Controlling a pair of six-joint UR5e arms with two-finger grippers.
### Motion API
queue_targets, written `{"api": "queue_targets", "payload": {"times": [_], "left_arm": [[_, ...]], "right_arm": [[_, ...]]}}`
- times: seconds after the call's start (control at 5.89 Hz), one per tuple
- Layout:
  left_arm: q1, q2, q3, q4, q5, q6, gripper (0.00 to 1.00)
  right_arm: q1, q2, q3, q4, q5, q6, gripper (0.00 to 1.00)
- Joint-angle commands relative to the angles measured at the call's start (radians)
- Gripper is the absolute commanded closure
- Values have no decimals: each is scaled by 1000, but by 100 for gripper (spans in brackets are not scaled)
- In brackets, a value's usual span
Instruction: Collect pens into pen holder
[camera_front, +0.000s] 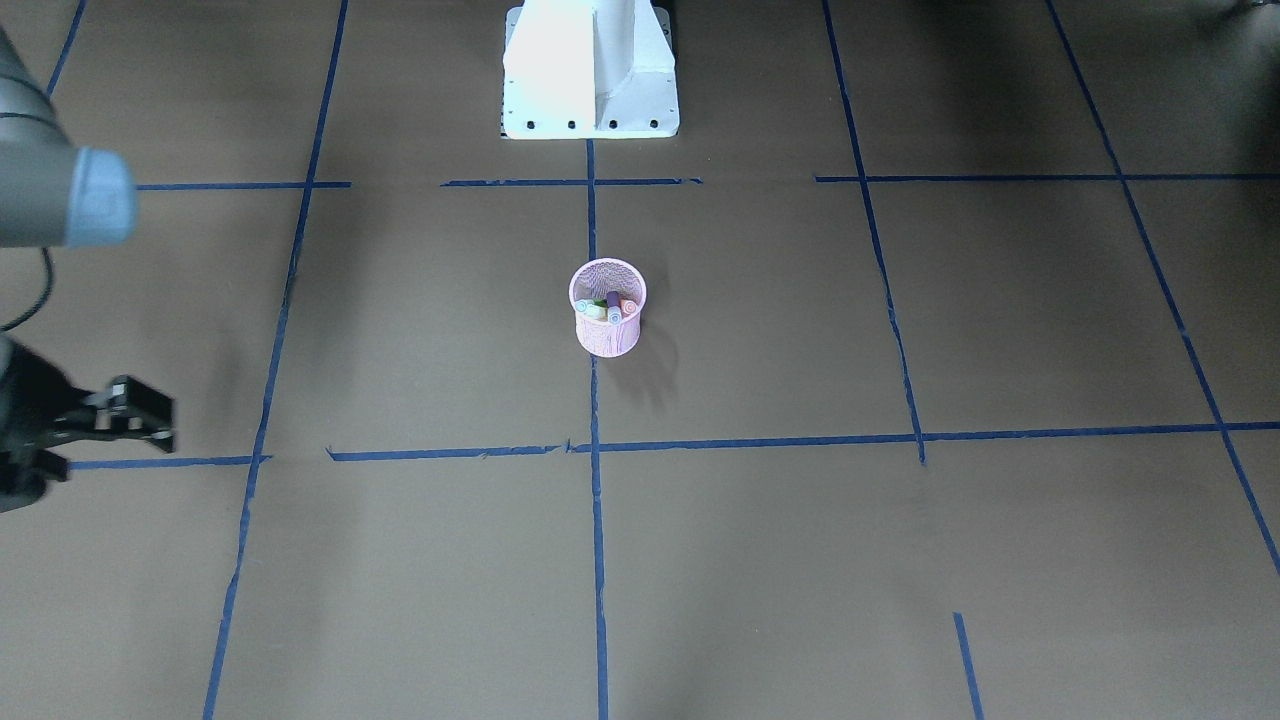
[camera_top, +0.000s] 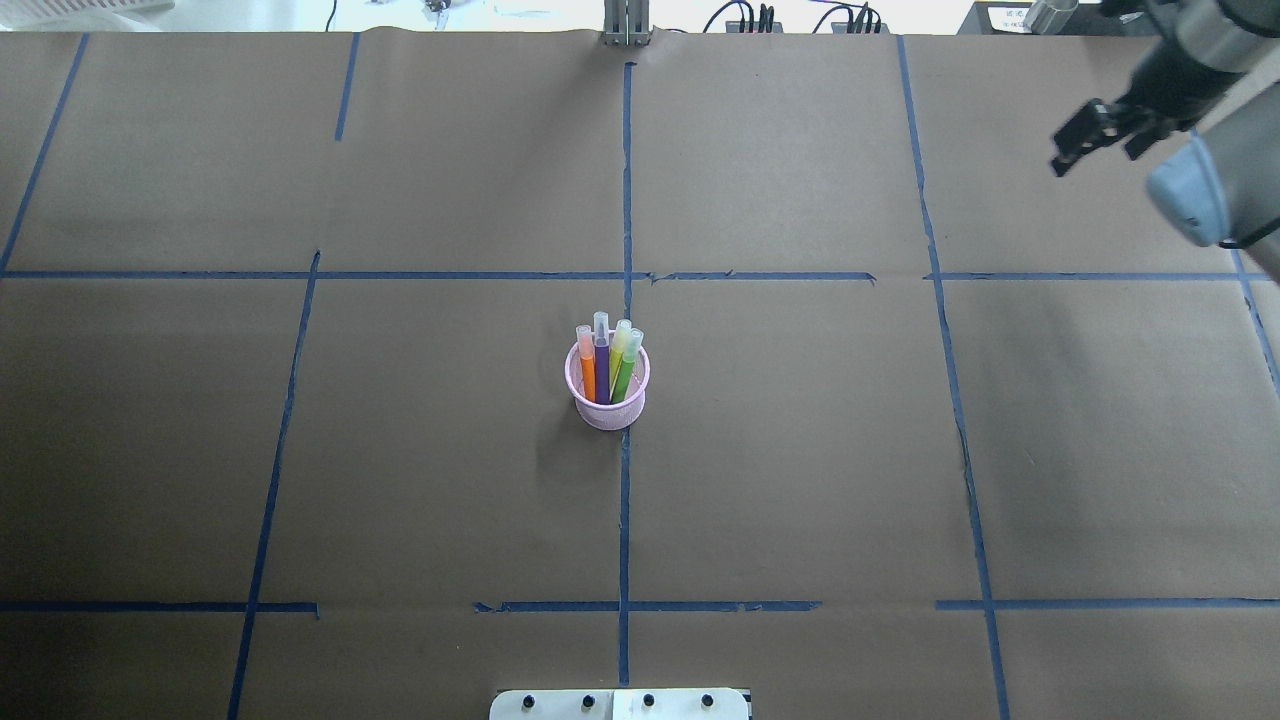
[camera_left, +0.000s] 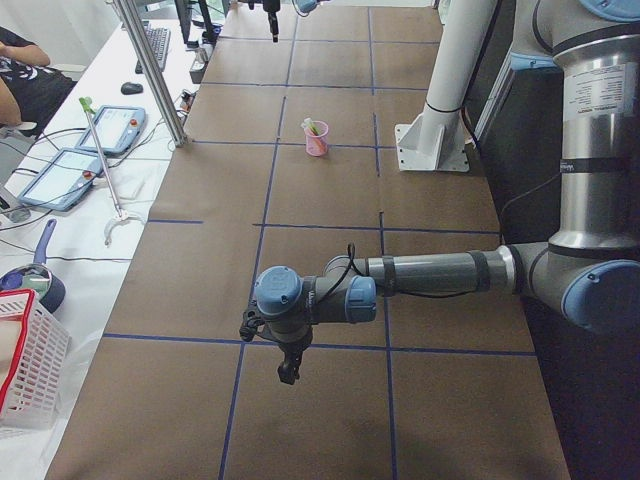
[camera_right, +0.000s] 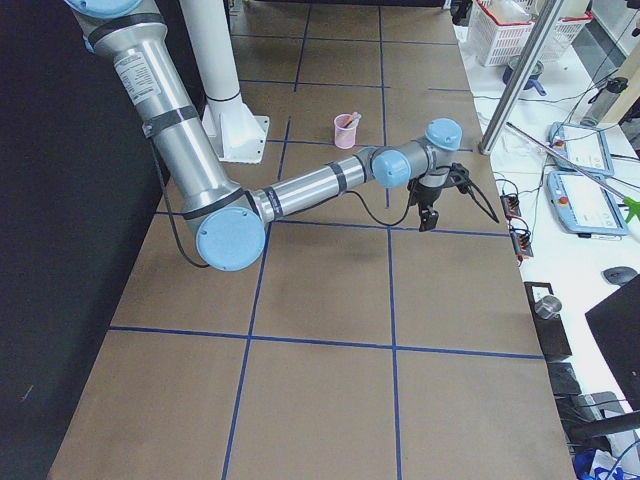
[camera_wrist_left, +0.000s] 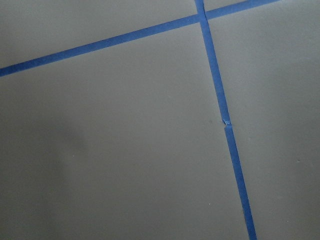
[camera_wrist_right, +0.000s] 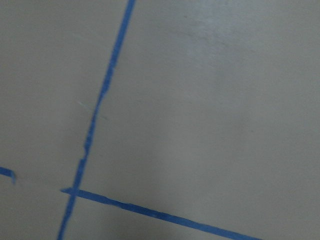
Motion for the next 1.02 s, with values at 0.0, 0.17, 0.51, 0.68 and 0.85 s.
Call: {"api": "queue_targets", "payload": {"times": [0.0, 0.17, 0.51, 0.68, 0.85], "left_arm": [[3, -8, 4, 2, 2, 0, 0], [3, -13, 4, 9, 2, 0, 0], [3, -11, 4, 9, 2, 0, 0], [3, -11, 3, 9, 2, 0, 0], [3, -10, 3, 9, 2, 0, 0]], "right_arm": [[168, -80, -143, 3, 68, -295, 0], [234, -152, -143, 6, 71, -383, 0], [322, -291, -77, 14, 111, -477, 0], [322, -380, 16, 16, 102, -468, 0], [322, -430, 55, 17, 102, -469, 0]]}}
